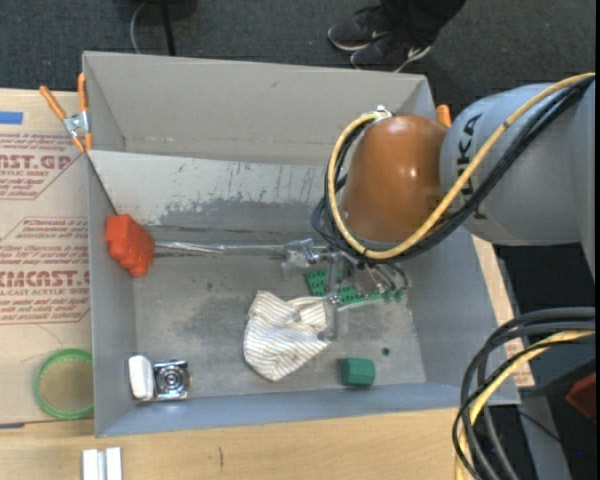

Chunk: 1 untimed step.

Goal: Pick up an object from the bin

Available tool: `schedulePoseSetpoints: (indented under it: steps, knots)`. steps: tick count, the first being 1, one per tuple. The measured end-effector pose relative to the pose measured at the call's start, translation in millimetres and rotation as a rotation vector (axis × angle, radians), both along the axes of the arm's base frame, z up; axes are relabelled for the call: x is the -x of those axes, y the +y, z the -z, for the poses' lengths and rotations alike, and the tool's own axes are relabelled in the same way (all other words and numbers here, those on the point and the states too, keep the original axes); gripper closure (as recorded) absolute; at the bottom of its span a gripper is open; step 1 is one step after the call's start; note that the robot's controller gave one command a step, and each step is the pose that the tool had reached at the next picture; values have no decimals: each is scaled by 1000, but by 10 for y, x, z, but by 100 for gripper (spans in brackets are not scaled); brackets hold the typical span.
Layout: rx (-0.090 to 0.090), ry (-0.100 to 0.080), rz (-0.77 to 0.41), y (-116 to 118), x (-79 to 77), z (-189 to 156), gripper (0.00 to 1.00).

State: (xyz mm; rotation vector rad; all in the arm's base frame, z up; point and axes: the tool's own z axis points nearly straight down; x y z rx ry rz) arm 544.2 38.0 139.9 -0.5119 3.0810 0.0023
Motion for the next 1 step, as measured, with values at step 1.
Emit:
schedulePoseSetpoints:
  steps: [1]
  knots:
    - [-2, 3, 30, -4, 74, 423, 0]
